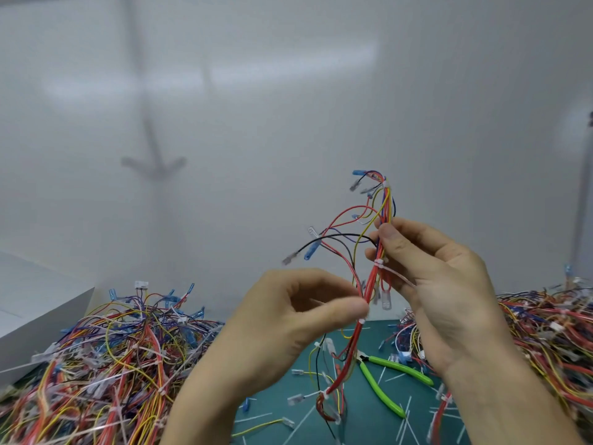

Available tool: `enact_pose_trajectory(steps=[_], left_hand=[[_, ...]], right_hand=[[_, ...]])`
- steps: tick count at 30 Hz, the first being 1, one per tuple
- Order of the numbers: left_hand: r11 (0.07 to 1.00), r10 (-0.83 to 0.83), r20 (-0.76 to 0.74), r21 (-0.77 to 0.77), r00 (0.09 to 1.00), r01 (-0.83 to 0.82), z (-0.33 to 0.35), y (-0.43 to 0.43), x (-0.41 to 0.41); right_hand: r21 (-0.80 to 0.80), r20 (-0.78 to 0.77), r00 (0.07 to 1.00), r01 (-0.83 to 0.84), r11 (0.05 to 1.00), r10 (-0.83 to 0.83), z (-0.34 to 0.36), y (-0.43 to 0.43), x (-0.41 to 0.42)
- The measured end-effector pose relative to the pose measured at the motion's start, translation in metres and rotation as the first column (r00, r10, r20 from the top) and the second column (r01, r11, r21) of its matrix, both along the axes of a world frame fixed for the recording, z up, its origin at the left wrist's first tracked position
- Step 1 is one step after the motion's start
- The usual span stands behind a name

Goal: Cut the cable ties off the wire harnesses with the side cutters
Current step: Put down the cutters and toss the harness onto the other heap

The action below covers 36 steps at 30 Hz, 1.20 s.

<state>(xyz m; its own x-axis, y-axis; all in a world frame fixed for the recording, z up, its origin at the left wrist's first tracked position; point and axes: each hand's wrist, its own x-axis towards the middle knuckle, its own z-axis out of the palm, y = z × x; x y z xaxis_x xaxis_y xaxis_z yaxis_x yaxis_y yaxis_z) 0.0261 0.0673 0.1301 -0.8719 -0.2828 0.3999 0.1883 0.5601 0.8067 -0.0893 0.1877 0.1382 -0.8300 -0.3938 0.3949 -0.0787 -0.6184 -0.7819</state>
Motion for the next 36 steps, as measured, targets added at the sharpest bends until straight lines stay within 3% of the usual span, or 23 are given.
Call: enact_pose_trajectory(steps=[8,17,24,28,33,35,36], left_hand=[[0.999,0.009,-0.010,-0.042,1.000,-0.009,-0.005,0.008,-0.009],[0.998,0.046,-0.072,0.049,0.996,-0.043,0.000,0.007,-0.004],[0.929,0.064,-0.076,0.368,0.995,-0.032,-0.006,0.003,-0.010],[0.822,-0.018,-0.097,0.565,0.995,0.070,-0.009,-0.002,-0.012],[0.786,0.009,-0.043,0.618,0.999,0.020,-0.015,-0.010,-0.017],[0.780,0.055,-0.044,0.626,0.997,-0.015,-0.018,-0.012,-0.020],[0.779,0.078,-0.042,0.626,0.996,-0.034,-0.018,-0.013,-0.020]], right_hand=[[0.009,0.009,1.000,-0.022,1.000,0.022,-0.002,-0.001,-0.002],[0.075,0.007,0.992,-0.122,0.990,0.122,-0.003,0.003,-0.009],[0.180,-0.065,0.986,-0.139,0.974,0.153,-0.008,-0.006,-0.005],[0.264,-0.137,0.977,-0.122,0.957,0.162,-0.013,-0.011,-0.005],[0.419,-0.219,0.966,-0.035,0.907,0.138,-0.024,-0.017,-0.021],[0.495,-0.245,0.968,0.083,0.865,0.048,-0.038,-0.024,-0.035],[0.567,-0.310,0.950,0.200,0.799,-0.018,-0.048,-0.028,-0.044]])
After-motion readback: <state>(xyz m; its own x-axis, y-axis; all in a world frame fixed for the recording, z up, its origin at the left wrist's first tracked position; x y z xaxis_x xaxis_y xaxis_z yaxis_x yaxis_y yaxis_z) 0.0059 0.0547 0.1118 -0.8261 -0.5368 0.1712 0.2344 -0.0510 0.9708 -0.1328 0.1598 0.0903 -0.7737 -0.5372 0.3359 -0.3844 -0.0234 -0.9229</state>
